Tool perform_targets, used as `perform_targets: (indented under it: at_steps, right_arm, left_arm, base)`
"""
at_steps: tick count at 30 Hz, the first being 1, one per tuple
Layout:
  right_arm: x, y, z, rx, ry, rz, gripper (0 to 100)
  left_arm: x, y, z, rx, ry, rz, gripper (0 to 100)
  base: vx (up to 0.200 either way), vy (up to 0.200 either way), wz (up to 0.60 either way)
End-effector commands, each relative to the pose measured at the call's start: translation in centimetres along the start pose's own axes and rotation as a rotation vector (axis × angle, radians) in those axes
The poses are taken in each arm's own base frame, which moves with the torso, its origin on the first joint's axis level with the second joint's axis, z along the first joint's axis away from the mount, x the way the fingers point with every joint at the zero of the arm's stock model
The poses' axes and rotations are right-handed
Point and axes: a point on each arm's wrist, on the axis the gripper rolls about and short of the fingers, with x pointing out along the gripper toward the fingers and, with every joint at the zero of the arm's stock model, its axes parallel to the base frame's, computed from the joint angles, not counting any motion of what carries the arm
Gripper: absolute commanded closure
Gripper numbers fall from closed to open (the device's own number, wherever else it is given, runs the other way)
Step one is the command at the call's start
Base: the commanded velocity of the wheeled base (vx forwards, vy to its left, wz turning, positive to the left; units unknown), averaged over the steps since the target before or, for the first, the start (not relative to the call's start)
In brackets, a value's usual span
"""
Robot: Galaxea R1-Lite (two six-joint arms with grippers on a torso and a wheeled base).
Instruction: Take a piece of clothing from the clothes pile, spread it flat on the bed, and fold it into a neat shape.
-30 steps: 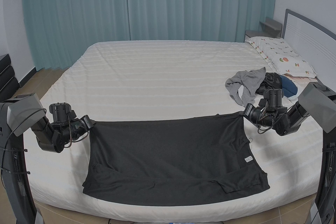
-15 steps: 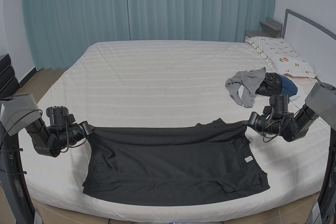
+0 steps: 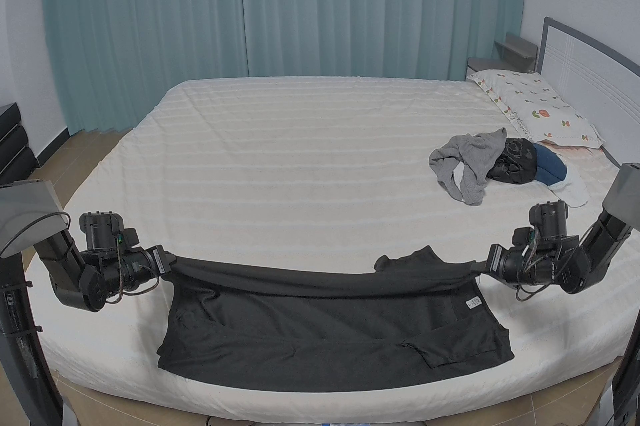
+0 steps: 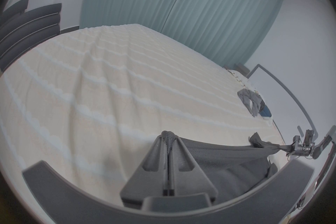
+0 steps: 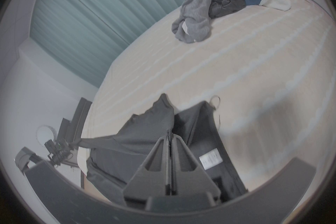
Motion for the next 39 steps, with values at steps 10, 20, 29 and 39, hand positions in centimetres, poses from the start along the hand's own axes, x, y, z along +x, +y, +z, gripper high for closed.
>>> perform_targets:
  at_steps: [10, 20, 29, 39]
  right_arm:
    - [-1.9, -2.4, -4.7, -0.057, 0.143, -0.065, 100]
    - [-1.3, -3.2, -5.9, -0.073, 0.195, -0.093, 100]
    - [-2.2, -2.4, -4.5, -0.052, 0.132, -0.062, 0]
    - [-3.0, -1.3, -3.3, 0.034, 0.073, -0.039, 0]
  left_arm:
    - [-3.2, 0.3, -4.8, 0.157, 0.151, 0.028, 100]
    - [-3.7, 0.0, -6.3, 0.159, 0.208, 0.025, 100]
    - [-3.9, -0.3, -6.1, 0.165, 0.197, 0.020, 0]
    - [-4.4, -1.2, -4.2, 0.081, 0.113, 0.007, 0]
  base:
    - [0.000, 0.000, 0.00]
    - [0.000, 0.000, 0.00]
    - [0.000, 0.000, 0.00]
    - [0.000, 0.000, 0.00]
